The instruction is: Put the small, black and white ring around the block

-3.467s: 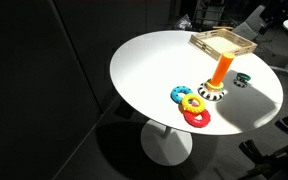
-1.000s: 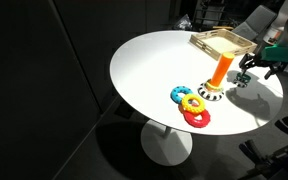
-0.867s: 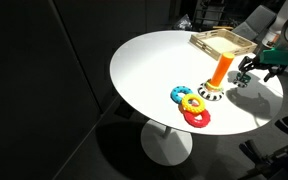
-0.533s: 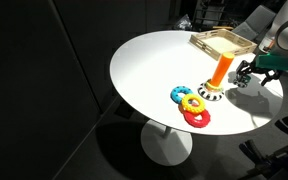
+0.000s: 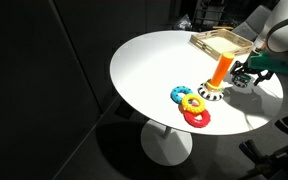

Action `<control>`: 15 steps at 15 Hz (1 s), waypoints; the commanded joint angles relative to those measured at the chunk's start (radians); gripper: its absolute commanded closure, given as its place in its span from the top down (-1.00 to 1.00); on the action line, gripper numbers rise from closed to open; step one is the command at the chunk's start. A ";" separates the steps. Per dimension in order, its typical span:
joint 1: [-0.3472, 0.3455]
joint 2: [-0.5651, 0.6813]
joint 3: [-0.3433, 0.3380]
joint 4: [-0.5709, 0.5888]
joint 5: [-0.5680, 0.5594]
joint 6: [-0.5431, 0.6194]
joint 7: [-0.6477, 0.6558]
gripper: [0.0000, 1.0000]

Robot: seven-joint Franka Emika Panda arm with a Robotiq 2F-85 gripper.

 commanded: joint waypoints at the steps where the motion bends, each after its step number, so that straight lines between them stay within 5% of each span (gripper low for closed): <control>1: 0.016 0.026 -0.014 0.025 0.025 0.018 -0.024 1.00; 12: 0.020 0.068 -0.019 0.021 0.050 0.081 -0.048 1.00; 15: 0.029 0.065 -0.025 0.020 0.053 0.086 -0.044 0.32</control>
